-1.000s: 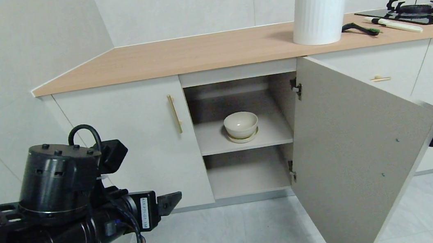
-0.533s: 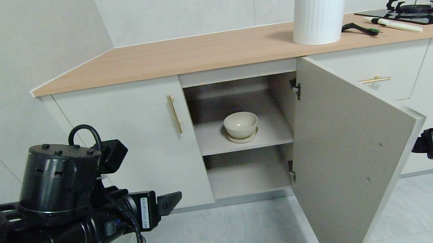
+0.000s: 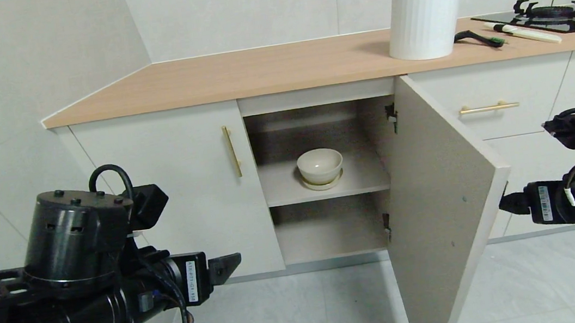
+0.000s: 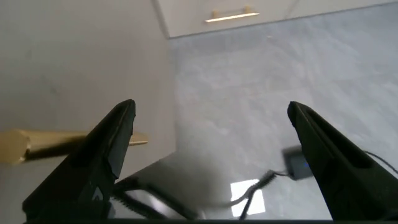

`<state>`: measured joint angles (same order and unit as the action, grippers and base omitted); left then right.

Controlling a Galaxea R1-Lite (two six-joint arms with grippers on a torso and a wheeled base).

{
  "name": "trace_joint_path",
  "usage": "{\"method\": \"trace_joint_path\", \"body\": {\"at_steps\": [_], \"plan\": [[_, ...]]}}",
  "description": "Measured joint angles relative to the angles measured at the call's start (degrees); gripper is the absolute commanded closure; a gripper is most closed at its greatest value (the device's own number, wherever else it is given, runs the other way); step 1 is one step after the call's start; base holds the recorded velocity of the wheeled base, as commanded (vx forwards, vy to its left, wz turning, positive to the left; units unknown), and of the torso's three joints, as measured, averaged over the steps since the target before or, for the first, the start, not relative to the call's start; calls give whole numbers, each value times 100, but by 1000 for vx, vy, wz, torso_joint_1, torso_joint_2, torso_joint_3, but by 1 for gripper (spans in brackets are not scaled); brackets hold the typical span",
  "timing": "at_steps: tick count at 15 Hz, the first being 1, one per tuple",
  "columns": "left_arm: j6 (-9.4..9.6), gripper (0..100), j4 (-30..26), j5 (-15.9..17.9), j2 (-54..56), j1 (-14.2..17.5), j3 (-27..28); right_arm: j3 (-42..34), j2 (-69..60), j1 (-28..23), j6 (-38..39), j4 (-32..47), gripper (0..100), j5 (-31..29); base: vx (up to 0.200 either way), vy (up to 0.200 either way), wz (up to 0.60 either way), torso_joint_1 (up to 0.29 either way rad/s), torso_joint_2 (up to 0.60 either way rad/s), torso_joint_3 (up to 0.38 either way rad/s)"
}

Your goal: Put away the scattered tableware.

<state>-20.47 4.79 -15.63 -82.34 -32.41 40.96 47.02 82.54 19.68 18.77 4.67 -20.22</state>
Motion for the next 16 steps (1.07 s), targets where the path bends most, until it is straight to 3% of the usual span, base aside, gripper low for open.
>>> {"method": "trace_joint_path", "body": {"at_steps": [4, 9, 16], "plan": [[0, 0, 0, 0, 23, 1, 10, -37, 59, 603, 330, -148, 0, 406, 0, 0, 0, 0, 0, 0], [0, 0, 0, 1, 65, 0, 35, 323, 560, 1001, 290, -595, 0, 1062, 0, 0, 0, 0, 0, 0], [30, 0, 0, 11, 216, -2, 24, 1609, 2037, 1232, 107, -709, 0, 1330, 0, 0, 0, 0, 0, 0]]}}
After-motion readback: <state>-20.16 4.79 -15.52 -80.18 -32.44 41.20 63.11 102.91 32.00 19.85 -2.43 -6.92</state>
